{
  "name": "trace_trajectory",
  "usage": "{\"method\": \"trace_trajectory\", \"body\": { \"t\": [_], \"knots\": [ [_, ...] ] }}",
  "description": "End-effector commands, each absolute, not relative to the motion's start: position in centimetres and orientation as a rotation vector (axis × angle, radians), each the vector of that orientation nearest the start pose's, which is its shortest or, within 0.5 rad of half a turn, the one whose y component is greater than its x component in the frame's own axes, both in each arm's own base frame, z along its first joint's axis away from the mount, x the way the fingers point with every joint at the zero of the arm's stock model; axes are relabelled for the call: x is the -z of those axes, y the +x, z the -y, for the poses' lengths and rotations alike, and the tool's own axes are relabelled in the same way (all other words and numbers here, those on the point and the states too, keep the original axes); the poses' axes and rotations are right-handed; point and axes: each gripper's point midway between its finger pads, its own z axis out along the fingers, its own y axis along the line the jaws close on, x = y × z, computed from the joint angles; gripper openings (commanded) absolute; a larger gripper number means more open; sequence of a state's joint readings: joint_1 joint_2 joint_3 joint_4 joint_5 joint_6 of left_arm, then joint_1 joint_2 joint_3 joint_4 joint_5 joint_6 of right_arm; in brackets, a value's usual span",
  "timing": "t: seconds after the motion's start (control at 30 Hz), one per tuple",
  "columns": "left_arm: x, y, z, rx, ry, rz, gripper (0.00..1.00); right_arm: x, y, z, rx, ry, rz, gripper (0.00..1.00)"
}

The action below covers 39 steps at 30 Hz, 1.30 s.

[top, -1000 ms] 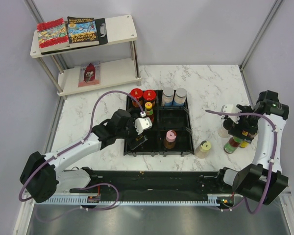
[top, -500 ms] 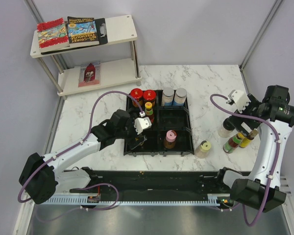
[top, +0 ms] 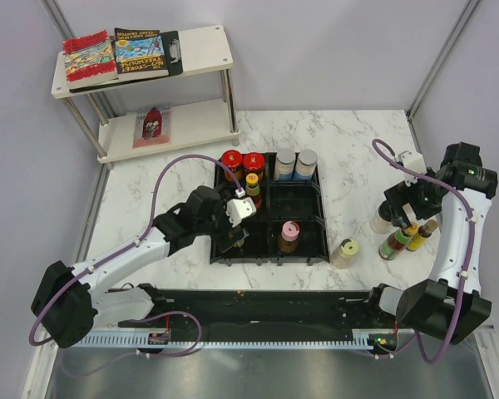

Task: Organize the condiment bottles
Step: Pick up the bottle from the corner of the board.

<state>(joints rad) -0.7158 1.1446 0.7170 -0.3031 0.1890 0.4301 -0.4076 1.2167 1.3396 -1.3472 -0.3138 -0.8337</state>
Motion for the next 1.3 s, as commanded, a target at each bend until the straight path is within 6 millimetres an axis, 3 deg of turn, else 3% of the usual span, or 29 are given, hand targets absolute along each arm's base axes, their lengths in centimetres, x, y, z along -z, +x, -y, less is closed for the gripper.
{"method": "trace_trajectory", "body": {
  "t": [0.0,0.13,0.33,0.6,0.9,1.1,1.27],
  "knots": [
    [-12.2,23.6,22.2,0.332,1.319,-1.838,0.94,-18.7,17.4,6.1,-0.123,-0.617,-2.776,0.98],
    [-12.1,23.6,22.3,0.332,1.323,-1.837,0.94,-17.1,16.2,6.5,-0.124,-0.658,-2.841,0.98],
    [-11.9,23.6,22.3,0.333,1.325,-1.839,0.94,-16.4,15.6,7.2,-0.104,-0.697,-2.889,0.96],
    [-11.7,23.6,22.2,0.332,1.325,-1.839,0.94,-15.2,15.6,6.5,-0.198,-0.719,-2.906,0.88],
    [-11.7,23.5,22.4,0.342,1.329,-1.837,0.95,-14.6,16.0,5.6,-0.303,-0.731,-2.886,0.87],
    [-12.4,23.2,22.5,0.367,1.325,-1.817,0.95,-14.5,16.0,5.2,-0.322,-0.731,-2.873,0.74],
    [-13.1,23.0,22.6,0.375,1.320,-1.800,0.95,-14.4,15.5,5.4,-0.298,-0.740,-2.882,0.57]
  ]
}}
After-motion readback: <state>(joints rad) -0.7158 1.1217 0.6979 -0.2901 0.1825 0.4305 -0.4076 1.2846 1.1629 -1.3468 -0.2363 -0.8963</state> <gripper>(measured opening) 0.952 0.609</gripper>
